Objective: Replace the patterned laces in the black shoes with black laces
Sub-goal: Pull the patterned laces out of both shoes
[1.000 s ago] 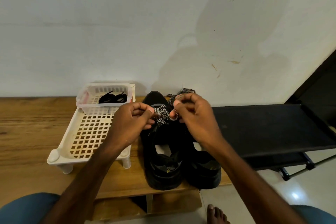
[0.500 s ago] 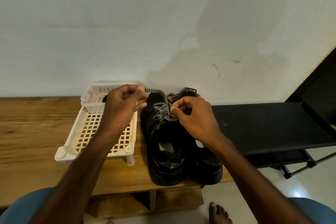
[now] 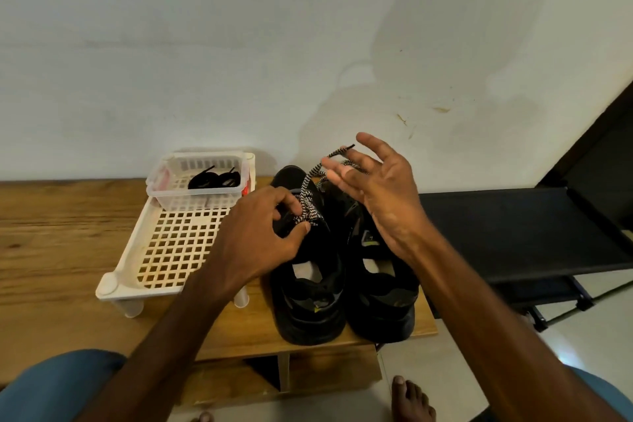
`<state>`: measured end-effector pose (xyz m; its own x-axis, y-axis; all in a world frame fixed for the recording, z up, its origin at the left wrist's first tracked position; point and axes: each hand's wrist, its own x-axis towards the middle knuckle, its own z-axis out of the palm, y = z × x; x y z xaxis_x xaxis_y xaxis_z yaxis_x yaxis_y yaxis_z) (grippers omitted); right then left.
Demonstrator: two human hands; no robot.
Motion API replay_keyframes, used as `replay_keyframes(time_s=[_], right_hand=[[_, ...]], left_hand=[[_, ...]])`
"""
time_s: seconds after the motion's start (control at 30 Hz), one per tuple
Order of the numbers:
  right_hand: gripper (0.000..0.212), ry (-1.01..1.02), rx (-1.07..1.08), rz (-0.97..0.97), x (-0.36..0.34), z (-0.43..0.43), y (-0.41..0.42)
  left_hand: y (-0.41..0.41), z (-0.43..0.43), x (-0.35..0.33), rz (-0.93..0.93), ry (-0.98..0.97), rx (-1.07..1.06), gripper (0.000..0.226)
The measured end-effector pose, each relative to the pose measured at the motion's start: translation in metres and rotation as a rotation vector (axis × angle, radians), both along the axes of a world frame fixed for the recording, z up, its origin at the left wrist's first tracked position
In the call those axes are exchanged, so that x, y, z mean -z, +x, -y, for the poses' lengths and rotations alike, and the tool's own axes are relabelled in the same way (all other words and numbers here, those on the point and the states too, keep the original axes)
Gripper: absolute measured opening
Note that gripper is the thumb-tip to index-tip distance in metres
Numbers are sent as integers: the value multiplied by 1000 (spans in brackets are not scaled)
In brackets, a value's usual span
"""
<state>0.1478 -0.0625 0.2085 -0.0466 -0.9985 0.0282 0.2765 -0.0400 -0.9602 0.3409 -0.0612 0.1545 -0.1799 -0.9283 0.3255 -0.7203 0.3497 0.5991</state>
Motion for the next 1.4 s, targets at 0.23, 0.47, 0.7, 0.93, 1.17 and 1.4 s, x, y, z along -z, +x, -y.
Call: replay_keyframes(time_s=[0.23, 0.47, 0.7, 0.93, 1.17, 1.4], right_hand=[[63, -300, 217, -1119, 20, -13, 12], [31, -289, 61, -1407, 19, -18, 18], [21, -191, 6, -1268, 28, -11, 19], [11, -126, 20, -1200, 31, -9, 16], [10, -62, -29, -961, 29, -8, 16], [11, -31, -1, 31, -23, -15, -9]], left_hand=[[-10, 0, 2, -201, 46, -75, 15], [-18, -2, 2, -274, 152, -104, 8], [-20, -1, -5, -366, 175, -48, 20], [-17, 1, -19, -711, 433, -77, 32], [6, 13, -35, -1045, 367, -317, 11], [16, 29, -27, -1077, 200, -495, 16]])
